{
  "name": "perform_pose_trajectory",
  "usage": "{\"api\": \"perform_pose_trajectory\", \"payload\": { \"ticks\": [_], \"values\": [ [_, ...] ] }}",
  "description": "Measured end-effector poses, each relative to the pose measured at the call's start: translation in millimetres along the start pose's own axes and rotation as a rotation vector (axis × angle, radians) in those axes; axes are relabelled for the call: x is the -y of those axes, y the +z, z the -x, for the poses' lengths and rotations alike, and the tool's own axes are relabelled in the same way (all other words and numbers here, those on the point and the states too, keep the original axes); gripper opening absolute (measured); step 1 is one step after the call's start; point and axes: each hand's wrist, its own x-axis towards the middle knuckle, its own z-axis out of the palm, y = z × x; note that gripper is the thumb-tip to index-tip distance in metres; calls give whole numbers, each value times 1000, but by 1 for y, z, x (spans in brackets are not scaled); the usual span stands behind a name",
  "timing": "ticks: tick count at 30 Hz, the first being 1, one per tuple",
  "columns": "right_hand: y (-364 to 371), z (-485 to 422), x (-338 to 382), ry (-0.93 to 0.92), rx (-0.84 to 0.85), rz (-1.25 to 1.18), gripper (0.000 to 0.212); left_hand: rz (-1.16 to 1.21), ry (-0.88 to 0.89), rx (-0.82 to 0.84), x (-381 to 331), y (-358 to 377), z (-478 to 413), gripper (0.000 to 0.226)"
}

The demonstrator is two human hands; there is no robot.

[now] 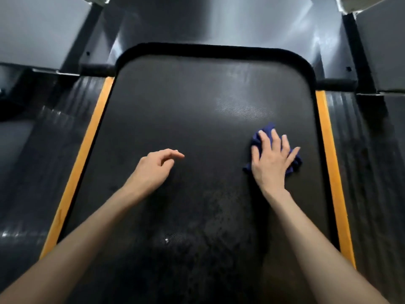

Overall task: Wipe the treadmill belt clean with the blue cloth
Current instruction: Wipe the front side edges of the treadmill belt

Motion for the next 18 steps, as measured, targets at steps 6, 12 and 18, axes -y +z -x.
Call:
{"api": "perform_pose_trajectory", "payload": {
  "ticks": [6, 12, 18],
  "values": [
    [17, 15, 70, -150, -45, -197, 23, -67, -238, -55, 50, -27, 19, 34],
    [35, 121, 126, -1167, 388, -223, 58, -84, -277, -171, 70, -40, 28, 34],
    [-1, 58, 81, -1175, 468, -132, 53, -65, -339, -180, 89, -66, 45, 32]
  ]
}}
